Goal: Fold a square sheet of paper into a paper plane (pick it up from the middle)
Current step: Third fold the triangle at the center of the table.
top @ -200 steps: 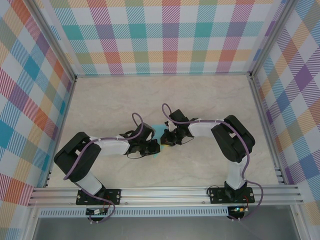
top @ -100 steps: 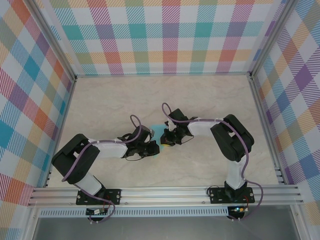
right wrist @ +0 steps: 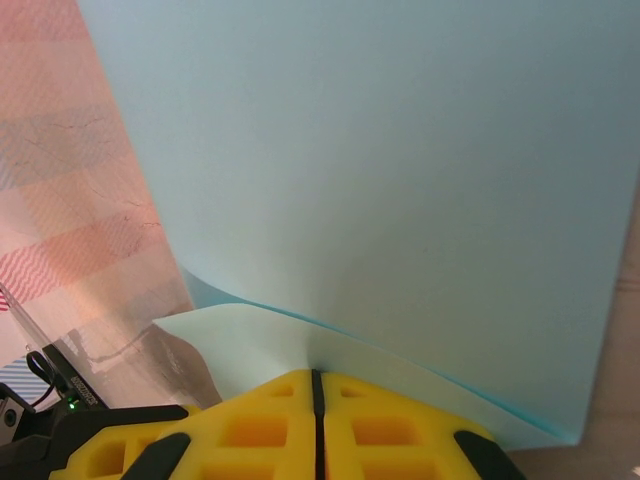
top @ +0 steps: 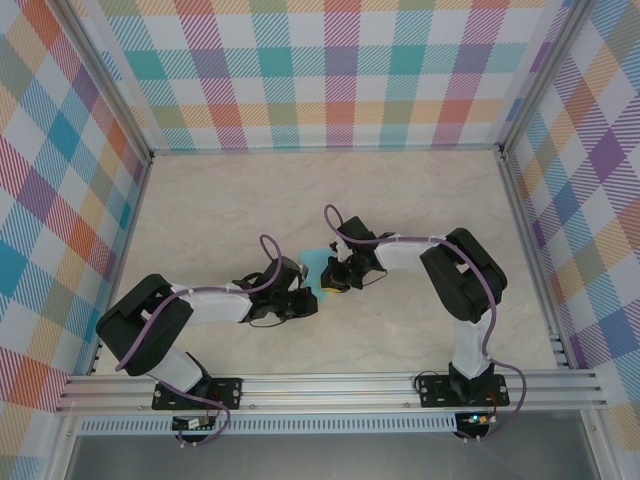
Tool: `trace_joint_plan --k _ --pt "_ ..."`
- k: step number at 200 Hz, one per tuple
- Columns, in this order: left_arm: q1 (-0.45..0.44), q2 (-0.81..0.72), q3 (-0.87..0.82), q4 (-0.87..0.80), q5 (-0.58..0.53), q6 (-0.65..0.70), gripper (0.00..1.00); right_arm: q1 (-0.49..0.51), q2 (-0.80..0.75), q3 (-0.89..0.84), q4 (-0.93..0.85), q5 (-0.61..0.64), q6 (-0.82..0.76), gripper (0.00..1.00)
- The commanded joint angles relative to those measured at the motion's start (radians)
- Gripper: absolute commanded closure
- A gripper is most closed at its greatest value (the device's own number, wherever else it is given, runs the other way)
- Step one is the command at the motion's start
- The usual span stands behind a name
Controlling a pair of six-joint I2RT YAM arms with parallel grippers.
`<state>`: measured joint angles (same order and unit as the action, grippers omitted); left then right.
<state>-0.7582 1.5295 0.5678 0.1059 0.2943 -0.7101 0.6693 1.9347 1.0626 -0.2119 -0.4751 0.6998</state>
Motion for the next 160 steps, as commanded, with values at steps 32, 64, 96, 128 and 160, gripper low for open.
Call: trace_joint_plan --k 32,64,96,128,160 --pt "-0.034 -0.030 -0.030 -0.201 0.048 0.009 0.92 0.007 0.112 -0.046 -0.093 0.164 0.017 0.92" --pt "-0.034 -0.044 -0.018 -0.231 0.046 0.015 0.92 0.007 0.111 -0.043 -0.095 0.164 0.015 0.92" --pt "-0.035 -0.072 -0.009 -0.261 0.046 0.039 0.92 0.007 0.110 -0.044 -0.098 0.164 0.015 0.92" --pt "-0.034 -0.112 0.039 -0.357 -0.022 0.073 0.91 0.007 0.089 -0.042 -0.090 0.151 0.017 0.91" --pt "-0.011 -0.202 0.099 -0.447 -0.173 0.067 0.88 0.007 0.009 -0.018 -0.084 0.115 -0.009 0.90"
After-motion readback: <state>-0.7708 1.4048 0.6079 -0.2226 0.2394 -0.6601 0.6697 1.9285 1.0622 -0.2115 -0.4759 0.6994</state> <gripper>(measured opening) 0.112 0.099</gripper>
